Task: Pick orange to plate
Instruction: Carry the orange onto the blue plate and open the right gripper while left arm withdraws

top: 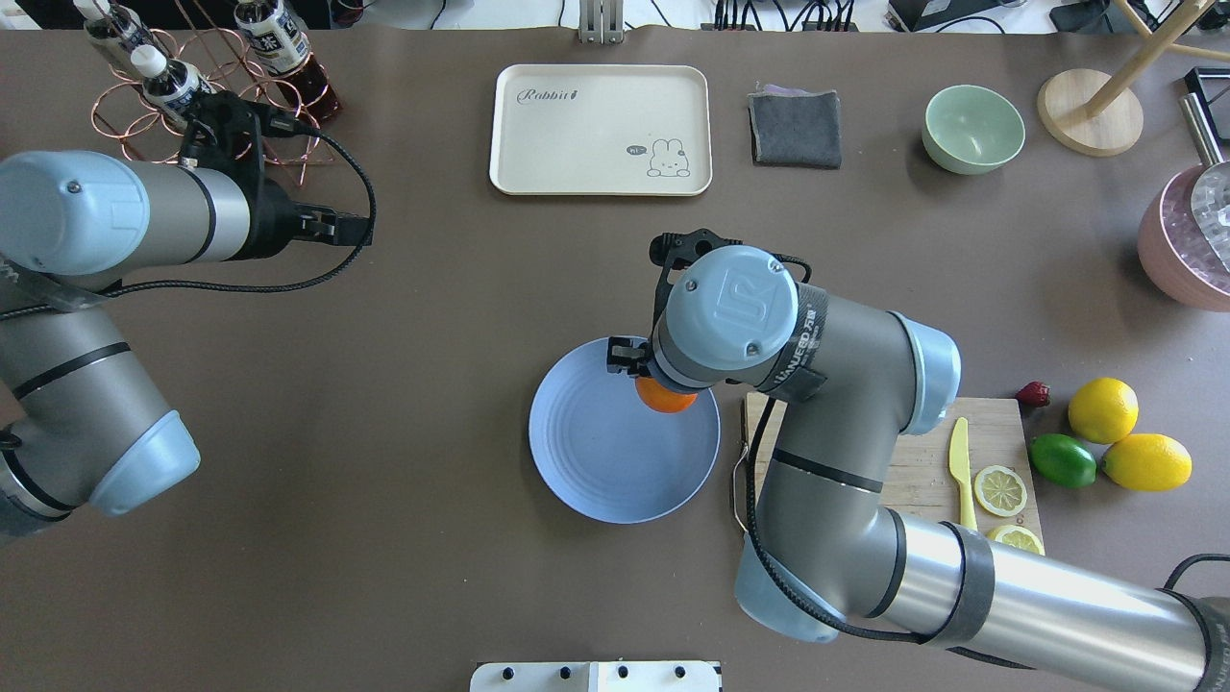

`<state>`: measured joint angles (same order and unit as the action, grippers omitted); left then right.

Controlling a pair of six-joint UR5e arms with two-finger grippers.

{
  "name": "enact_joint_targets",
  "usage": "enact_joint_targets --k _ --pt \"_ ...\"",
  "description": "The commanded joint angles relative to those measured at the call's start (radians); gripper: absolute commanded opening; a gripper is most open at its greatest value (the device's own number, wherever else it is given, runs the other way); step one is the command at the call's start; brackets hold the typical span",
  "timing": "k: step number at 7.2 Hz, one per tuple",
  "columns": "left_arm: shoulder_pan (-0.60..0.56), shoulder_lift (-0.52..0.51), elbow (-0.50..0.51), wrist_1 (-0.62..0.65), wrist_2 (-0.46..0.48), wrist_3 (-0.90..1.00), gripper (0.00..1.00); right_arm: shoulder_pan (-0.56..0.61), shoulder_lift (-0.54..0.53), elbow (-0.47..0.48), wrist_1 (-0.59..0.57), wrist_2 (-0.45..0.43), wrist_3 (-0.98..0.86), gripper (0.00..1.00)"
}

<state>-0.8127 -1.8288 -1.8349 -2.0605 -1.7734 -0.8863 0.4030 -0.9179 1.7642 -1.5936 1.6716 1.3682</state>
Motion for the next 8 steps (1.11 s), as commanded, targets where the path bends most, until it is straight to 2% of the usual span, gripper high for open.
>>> enact_joint_targets --k 1,3,4,5,6,7,8 --pt "-0.071 0.046 0.014 0.0 -0.096 0.006 0.98 -0.024 0.036 -0.058 0.001 -0.024 0.003 0.0" --pt "-0.143 0.074 0.009 0.0 -0.209 0.056 0.98 -0.047 0.068 -0.127 0.023 -0.05 0.002 0.0" --pt "-0.185 0.1 0.011 0.002 -0.237 0.154 0.98 -0.059 0.068 -0.181 0.097 -0.061 0.005 0.0" --pt "-0.216 0.101 0.016 0.003 -0.263 0.165 0.98 -0.059 0.067 -0.195 0.112 -0.058 0.005 0.0" --pt "-0.226 0.101 0.017 0.005 -0.274 0.165 0.98 -0.052 0.067 -0.183 0.104 -0.05 0.003 0.78" --pt "-0.226 0.098 0.029 0.005 -0.274 0.165 0.98 -0.037 0.06 -0.154 0.097 -0.047 0.003 1.0" --pt "-0.226 0.1 0.031 0.005 -0.274 0.165 0.98 -0.02 0.06 -0.109 0.042 -0.026 -0.004 1.0"
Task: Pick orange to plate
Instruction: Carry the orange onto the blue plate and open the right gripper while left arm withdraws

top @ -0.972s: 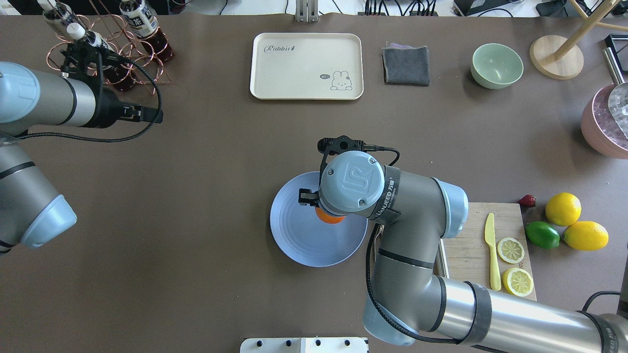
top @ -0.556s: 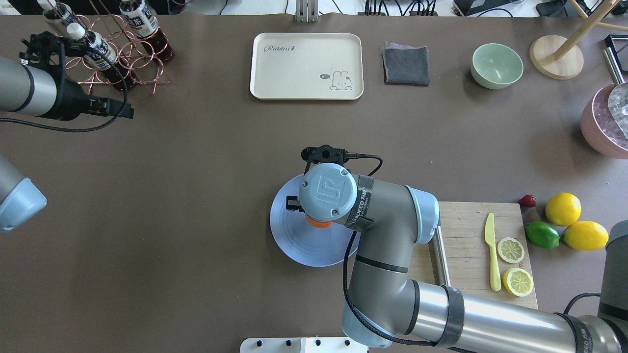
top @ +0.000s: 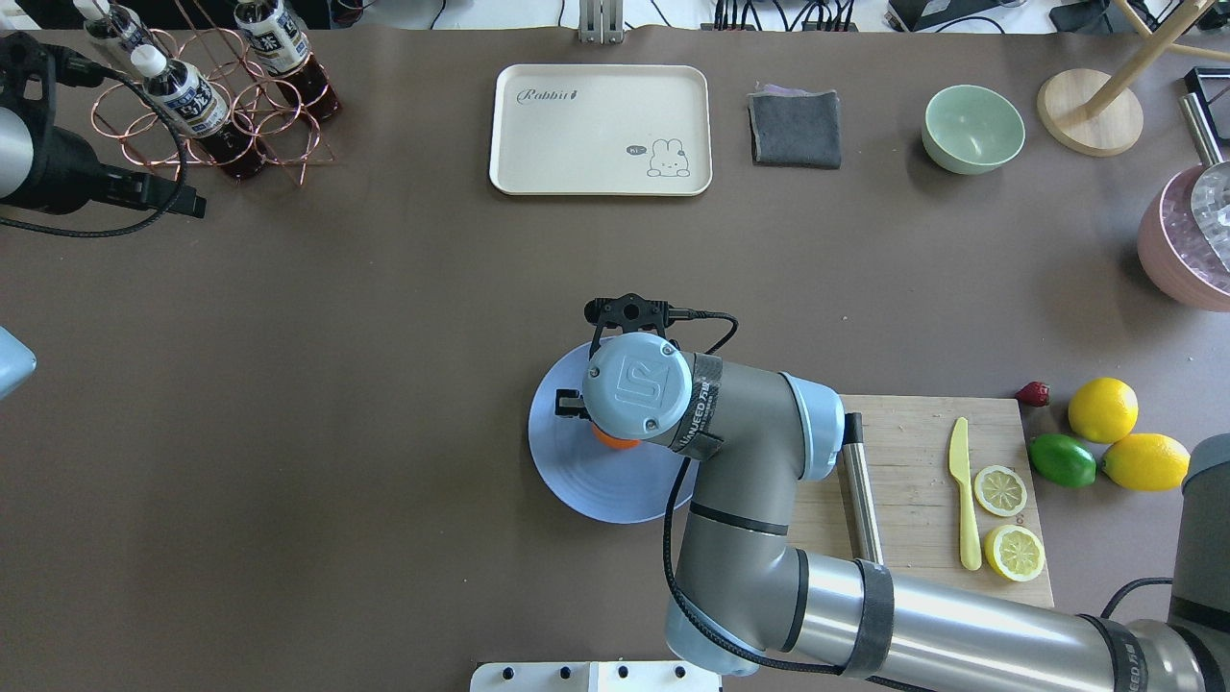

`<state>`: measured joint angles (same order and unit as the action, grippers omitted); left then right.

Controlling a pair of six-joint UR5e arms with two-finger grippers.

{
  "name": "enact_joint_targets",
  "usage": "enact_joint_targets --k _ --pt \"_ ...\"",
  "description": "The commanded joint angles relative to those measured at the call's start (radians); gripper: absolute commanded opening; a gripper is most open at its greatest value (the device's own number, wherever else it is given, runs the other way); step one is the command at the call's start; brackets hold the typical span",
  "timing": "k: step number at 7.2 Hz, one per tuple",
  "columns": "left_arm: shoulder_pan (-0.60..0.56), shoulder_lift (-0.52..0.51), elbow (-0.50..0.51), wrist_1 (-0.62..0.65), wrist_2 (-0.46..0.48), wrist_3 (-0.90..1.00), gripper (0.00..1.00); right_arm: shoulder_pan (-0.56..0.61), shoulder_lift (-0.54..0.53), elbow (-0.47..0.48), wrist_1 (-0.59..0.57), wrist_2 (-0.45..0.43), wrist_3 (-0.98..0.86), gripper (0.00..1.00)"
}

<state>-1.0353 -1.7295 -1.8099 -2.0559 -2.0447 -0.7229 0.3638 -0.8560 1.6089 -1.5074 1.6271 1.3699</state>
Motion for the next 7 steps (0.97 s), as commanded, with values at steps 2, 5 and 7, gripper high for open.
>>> enact_joint_targets --k 2,5,7 --pt "-0.005 0.014 -0.006 -0.001 -0.02 0.002 0.98 0.082 0.005 0.255 -0.287 0.127 -0.009 1.0" --pt "-0.098 0.097 -0.032 -0.003 -0.127 0.035 0.98 0.339 -0.052 0.422 -0.479 0.331 -0.169 1.0" --pt "-0.284 0.191 -0.042 -0.004 -0.311 0.167 0.98 0.552 -0.216 0.476 -0.478 0.467 -0.507 1.0"
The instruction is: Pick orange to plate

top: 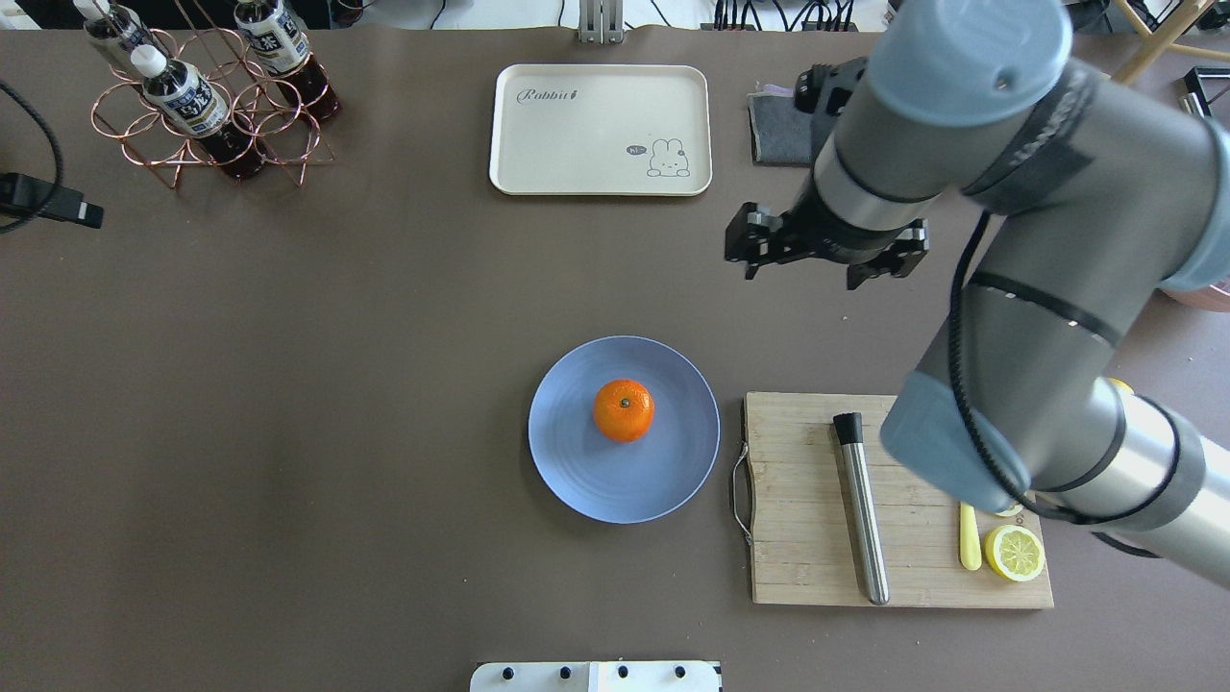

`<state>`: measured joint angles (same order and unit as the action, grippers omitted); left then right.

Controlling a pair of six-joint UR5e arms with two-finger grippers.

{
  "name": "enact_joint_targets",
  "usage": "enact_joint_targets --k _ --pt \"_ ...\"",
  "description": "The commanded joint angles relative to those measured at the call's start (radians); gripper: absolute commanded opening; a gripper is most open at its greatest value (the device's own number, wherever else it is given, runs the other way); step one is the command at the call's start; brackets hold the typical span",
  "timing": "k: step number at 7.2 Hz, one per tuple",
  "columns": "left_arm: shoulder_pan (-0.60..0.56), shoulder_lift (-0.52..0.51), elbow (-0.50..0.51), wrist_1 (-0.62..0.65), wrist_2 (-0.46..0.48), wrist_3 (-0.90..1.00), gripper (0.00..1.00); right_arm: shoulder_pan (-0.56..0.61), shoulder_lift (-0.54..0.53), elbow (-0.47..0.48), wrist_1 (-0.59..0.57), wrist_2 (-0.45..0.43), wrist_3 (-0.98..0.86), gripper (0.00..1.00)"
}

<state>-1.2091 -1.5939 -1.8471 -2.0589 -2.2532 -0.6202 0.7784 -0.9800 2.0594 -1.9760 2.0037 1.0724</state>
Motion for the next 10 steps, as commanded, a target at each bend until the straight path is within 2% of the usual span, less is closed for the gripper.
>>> enact_joint_targets --k 1,2,3,4,5,6,7,8,10 --pt "-0.174 0.108 -0.004 0.0 -0.105 0.15 0.98 0.239 -0.189 0.019 0.0 0.127 -0.406 1.0" --pt "-0.211 0.167 0.008 0.002 -0.1 0.292 0.98 0.352 -0.268 -0.011 0.006 0.159 -0.609 1.0" --pt "-0.265 0.182 0.035 0.003 -0.098 0.377 0.98 0.451 -0.325 -0.06 0.006 0.206 -0.782 1.0" --pt "-0.294 0.181 0.055 0.058 -0.095 0.449 0.98 0.528 -0.382 -0.089 0.006 0.214 -0.924 1.0" --pt "-0.349 0.157 0.054 0.2 -0.094 0.579 0.98 0.585 -0.431 -0.106 0.006 0.237 -0.992 1.0" --pt "-0.404 0.085 0.055 0.356 -0.094 0.734 0.98 0.648 -0.478 -0.134 0.008 0.259 -1.055 1.0" --pt "-0.427 0.037 0.054 0.453 -0.068 0.802 0.98 0.721 -0.52 -0.186 0.008 0.257 -1.186 1.0" --pt "-0.428 0.045 0.068 0.46 -0.057 0.801 0.98 0.795 -0.545 -0.244 0.008 0.257 -1.259 1.0" --pt "-0.426 0.055 0.098 0.448 -0.068 0.804 0.98 0.853 -0.586 -0.298 0.029 0.256 -1.301 1.0"
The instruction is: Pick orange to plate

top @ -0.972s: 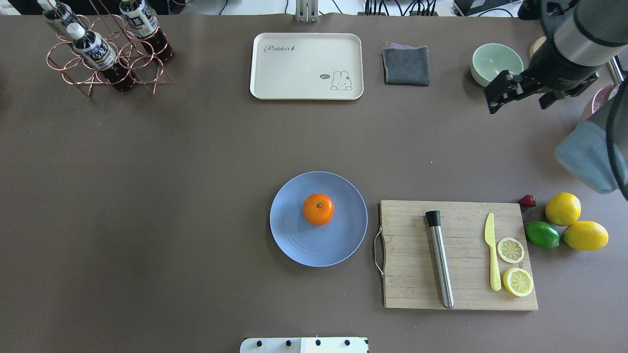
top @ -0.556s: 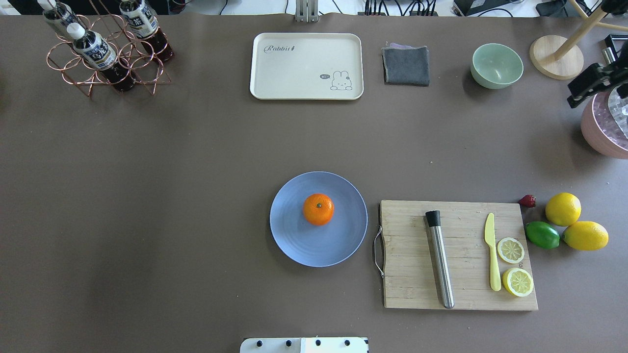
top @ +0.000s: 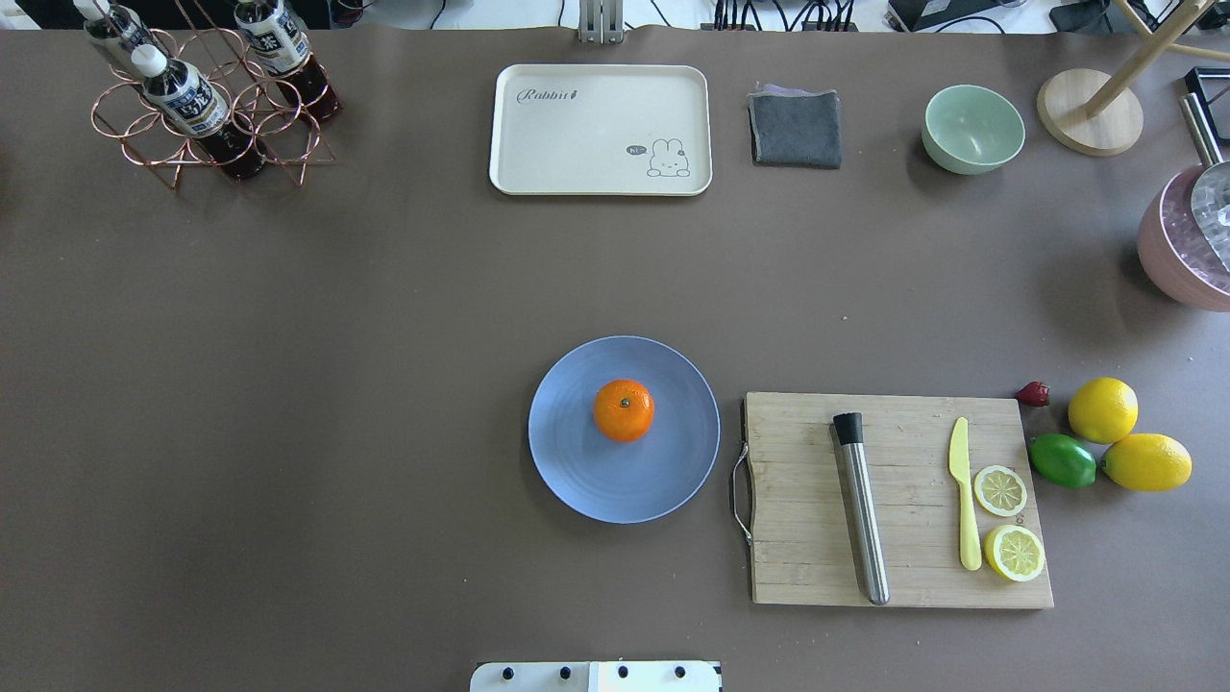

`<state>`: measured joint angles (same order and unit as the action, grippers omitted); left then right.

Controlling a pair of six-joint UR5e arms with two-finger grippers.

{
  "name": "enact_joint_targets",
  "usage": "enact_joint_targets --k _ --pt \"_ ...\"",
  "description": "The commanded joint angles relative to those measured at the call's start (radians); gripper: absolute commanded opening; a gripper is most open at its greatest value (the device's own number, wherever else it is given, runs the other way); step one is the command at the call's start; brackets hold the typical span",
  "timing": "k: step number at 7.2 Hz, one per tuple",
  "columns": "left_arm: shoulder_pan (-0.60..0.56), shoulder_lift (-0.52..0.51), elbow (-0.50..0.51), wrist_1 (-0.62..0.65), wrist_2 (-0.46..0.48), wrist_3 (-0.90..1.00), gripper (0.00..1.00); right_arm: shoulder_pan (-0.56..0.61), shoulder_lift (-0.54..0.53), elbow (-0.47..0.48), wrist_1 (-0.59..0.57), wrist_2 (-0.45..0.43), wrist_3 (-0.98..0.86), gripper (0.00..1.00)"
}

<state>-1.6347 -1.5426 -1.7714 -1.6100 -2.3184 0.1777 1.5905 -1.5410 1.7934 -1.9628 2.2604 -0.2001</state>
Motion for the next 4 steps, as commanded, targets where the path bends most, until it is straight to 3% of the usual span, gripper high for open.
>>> enact_joint_targets --k 1,4 --pt "0.001 -0.002 0.035 -0.002 -0.006 0.003 0.98 0.043 -0.049 -0.064 0.095 0.001 -0.018 1.0" --pt "-0.001 0.004 0.026 -0.002 -0.006 0.002 0.98 0.043 -0.047 -0.104 0.156 0.002 -0.013 1.0"
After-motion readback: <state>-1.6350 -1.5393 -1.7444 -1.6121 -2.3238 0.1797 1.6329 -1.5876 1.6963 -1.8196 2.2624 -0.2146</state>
